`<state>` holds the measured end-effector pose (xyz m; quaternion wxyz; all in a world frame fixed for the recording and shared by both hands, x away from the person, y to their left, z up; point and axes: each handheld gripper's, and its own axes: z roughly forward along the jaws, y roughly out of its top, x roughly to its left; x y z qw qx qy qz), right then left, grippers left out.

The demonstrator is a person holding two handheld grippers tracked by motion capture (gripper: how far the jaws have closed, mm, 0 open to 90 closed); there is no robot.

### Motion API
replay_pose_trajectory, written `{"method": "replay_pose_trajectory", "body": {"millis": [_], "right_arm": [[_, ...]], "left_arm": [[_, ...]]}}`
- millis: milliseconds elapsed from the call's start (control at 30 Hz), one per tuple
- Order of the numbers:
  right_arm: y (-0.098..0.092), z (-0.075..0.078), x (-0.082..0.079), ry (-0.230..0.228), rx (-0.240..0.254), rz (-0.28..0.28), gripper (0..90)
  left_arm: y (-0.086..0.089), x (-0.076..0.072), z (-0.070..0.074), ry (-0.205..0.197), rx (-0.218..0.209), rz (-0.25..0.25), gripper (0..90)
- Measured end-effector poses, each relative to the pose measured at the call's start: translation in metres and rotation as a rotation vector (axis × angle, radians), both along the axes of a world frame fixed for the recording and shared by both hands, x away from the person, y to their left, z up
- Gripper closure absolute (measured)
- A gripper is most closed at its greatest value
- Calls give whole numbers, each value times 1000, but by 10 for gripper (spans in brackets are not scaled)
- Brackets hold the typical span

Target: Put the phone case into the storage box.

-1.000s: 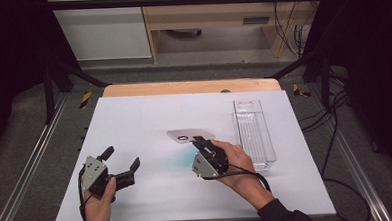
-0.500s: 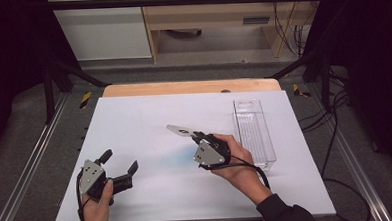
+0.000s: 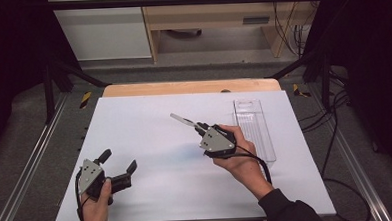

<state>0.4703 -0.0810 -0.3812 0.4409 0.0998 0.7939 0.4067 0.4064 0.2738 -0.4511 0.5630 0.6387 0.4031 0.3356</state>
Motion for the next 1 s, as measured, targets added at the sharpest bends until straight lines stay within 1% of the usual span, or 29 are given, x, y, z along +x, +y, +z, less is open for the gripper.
{"method": "replay_pose_trajectory", "body": {"millis": [167,233,267,400,600,700,767,867,900,1000], "right_arm": [[-1,6,5,17,30,-3,818],[-2,8,7,31,55,0,818],[-2,8,7,35,67,0,818],[-5,12,9,46,107,-1,818],[-15,15,15,71,157,-21,818],[-21,16,19,90,192,-31,818],[-25,17,22,105,217,-37,818],[-29,17,25,122,241,-43,818],[-31,17,27,127,249,-46,818],[-35,18,30,143,278,-53,818]], "left_arm": [[2,0,0,5,-11,3,28],[2,-1,1,-3,-13,7,28],[2,-1,1,-3,-13,-3,27],[2,0,0,9,-19,-4,23],[0,0,0,10,-12,-7,23],[0,0,0,13,-10,-8,23],[0,0,0,15,-13,-8,22],[0,0,-1,19,-16,-9,22],[-1,1,-1,21,-19,-16,22],[0,1,-1,22,-21,-10,23]]}}
